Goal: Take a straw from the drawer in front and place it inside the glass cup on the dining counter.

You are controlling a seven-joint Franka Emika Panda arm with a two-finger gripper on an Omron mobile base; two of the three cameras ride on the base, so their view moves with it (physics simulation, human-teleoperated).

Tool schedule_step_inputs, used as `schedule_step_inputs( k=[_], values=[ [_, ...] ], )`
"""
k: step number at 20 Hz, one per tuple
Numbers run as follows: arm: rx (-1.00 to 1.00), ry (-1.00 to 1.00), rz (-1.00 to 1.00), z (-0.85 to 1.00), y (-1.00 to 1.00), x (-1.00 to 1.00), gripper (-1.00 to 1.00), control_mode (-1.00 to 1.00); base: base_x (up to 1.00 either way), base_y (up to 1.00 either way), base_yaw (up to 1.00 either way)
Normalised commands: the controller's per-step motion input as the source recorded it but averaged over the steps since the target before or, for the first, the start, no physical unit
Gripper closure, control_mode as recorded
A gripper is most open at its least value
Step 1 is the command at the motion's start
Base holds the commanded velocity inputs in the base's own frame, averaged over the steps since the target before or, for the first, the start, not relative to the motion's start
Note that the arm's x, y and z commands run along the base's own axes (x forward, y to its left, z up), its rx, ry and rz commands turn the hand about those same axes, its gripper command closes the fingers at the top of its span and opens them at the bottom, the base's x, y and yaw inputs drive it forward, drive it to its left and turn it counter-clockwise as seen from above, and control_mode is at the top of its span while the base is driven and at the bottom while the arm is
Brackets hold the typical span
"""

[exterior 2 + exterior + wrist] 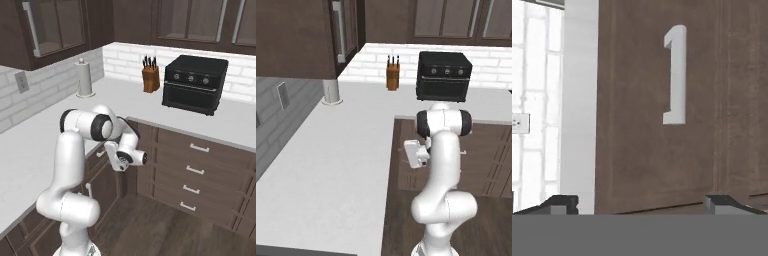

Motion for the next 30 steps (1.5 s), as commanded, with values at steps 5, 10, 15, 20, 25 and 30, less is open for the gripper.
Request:
schedule_step_inputs(
  k=[5,10,15,20,25,30],
  values=[
    [0.0,-0.03,0.0,-0.26,0.19,0.47,-1.0,-1.0,0.0,0.0,0.0],
    [0.0,-0.1,0.0,-0.3,0.18,0.25,-1.0,-1.0,0.0,0.0,0.0],
    [0.0,-0.13,0.0,-0.23,0.21,0.21,-1.0,-1.0,0.0,0.0,0.0],
    [0.02,-0.1,0.0,-0.15,0.2,0.27,-1.0,-1.0,0.0,0.0,0.0],
    [0.01,-0.05,0.0,-0.18,0.17,0.36,-1.0,-1.0,0.0,0.0,0.0],
    [0.02,0.0,0.0,-0.25,0.11,0.46,-1.0,-1.0,0.0,0.0,0.0]
  ],
)
